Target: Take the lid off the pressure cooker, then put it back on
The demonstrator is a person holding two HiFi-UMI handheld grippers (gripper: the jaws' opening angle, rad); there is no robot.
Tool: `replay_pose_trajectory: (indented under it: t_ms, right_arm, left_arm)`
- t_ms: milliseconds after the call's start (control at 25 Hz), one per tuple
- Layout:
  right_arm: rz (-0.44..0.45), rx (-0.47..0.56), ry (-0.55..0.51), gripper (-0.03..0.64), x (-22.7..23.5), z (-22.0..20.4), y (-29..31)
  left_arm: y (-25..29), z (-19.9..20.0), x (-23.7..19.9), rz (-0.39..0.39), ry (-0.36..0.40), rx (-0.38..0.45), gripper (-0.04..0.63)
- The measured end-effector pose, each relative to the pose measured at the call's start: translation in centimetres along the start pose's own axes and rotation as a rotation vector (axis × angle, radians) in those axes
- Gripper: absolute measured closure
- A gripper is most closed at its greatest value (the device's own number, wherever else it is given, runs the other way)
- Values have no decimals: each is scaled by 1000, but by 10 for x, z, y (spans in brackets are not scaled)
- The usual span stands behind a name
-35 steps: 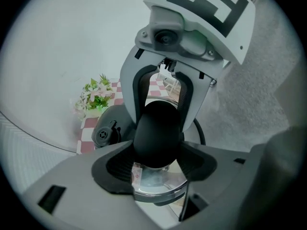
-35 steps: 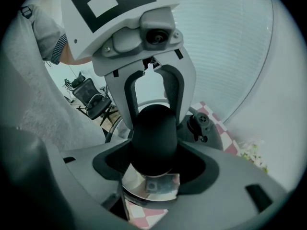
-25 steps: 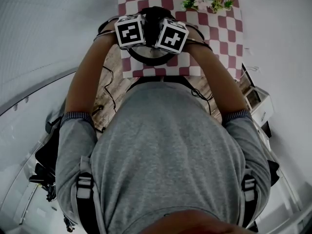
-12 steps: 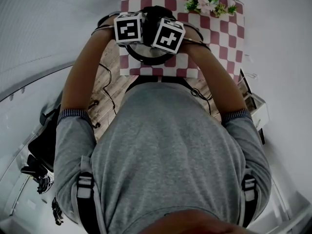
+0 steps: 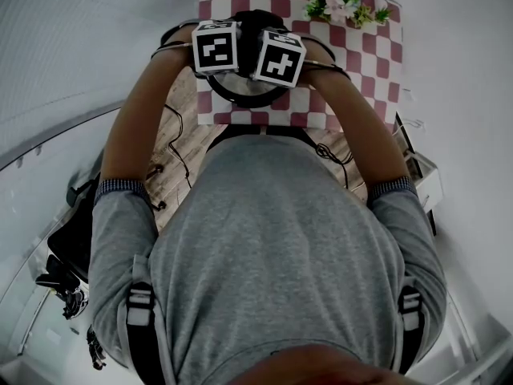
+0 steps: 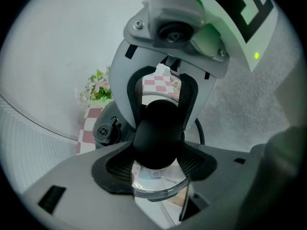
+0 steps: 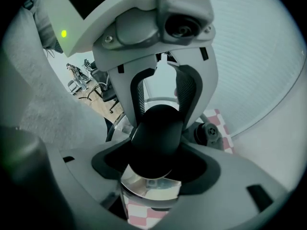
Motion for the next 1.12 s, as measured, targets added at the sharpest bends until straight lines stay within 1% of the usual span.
replay_pose_trajectory:
  t_ms: [120, 280, 480, 680, 840, 1120]
  right_arm:
    - [8, -10, -2, 304, 0, 0, 0]
    - [-10, -38, 56, 306, 1, 0, 0]
    - [-39, -39, 134, 314, 3, 1, 1]
    - [-85, -57, 193, 314, 1, 0, 4]
    - [-93, -47, 171, 313, 0, 0, 5]
    - [-70, -26, 92, 308, -1, -2, 6]
  left_arm:
    - [0, 0, -1, 8, -6, 22, 293]
    - [4, -5, 1, -11, 16, 16, 295]
    - [4, -5, 1, -32, 62, 22, 295]
    - [7, -7, 2, -51, 138, -31, 295]
    - [8, -8, 3, -56, 147, -41, 295]
    - [8, -7, 3, -39, 111, -8, 295]
Point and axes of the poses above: the fingertips, and each gripper's own axes: y forward along the fingers, x to its right, z out of its top, the point moved 1 cm from there along -y, backward along the fingers, and after that the axes turned 11 degrees about -z, right-handed, at the moved point
